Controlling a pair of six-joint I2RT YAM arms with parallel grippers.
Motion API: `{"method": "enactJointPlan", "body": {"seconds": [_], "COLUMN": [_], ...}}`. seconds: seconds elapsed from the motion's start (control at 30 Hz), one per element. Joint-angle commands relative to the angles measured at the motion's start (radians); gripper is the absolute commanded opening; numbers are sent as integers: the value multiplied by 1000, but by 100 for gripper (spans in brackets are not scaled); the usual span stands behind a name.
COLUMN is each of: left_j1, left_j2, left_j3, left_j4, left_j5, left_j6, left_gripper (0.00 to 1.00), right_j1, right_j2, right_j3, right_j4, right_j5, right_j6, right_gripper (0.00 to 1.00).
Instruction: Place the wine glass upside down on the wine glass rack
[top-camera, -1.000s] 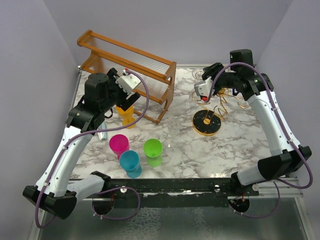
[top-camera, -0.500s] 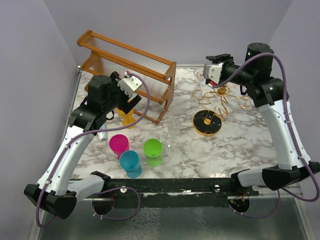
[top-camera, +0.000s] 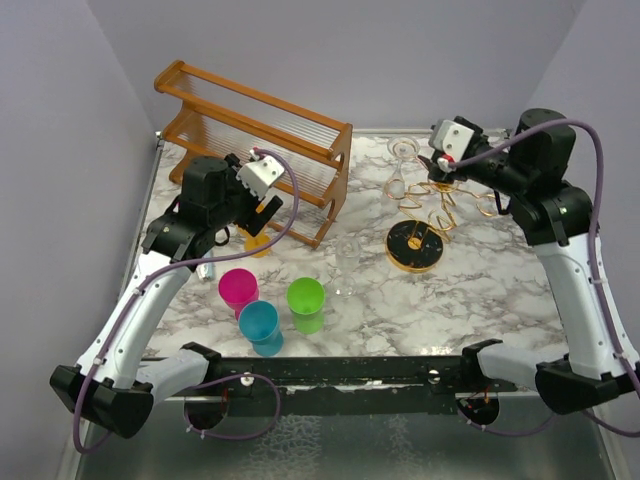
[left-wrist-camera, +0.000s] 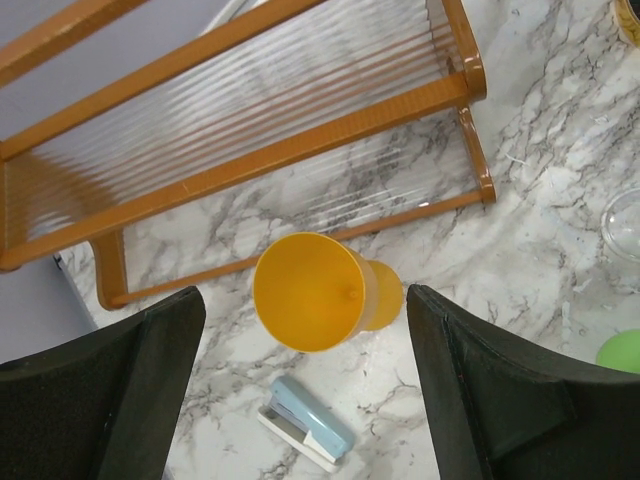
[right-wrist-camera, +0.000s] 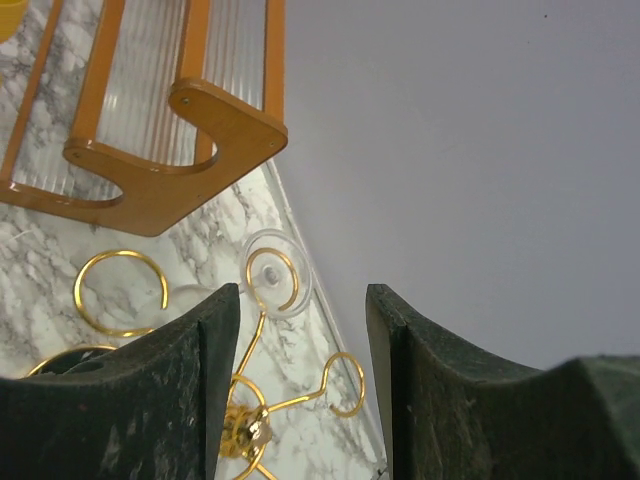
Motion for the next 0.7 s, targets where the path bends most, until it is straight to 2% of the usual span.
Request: {"method": "enactJointPlan", "body": {"seconds": [0.0,0.13,0.33,0.67], "left_j1": [6,46,193,211], "left_j2": [5,30,85,251], "left_j3": [-13,0,6,64], "left_j4": [-39,-31,-19,-61], "left_j5": [42,31,46,-36], "left_j6": [-65,-140,-264,-271], "left_gripper": [84,81,71,61], "right_j1": [3,-2,-59,-70], "right_j2": [-116,-194,-247,-290], "right_j3": [-77,-161,-217,-283], "right_j4": [-29,-47,-65,-41], "right_j5": [14,-43,-131,-77], "right_j6": [83,116,139,173], "right_gripper": [53,53,54,55]}}
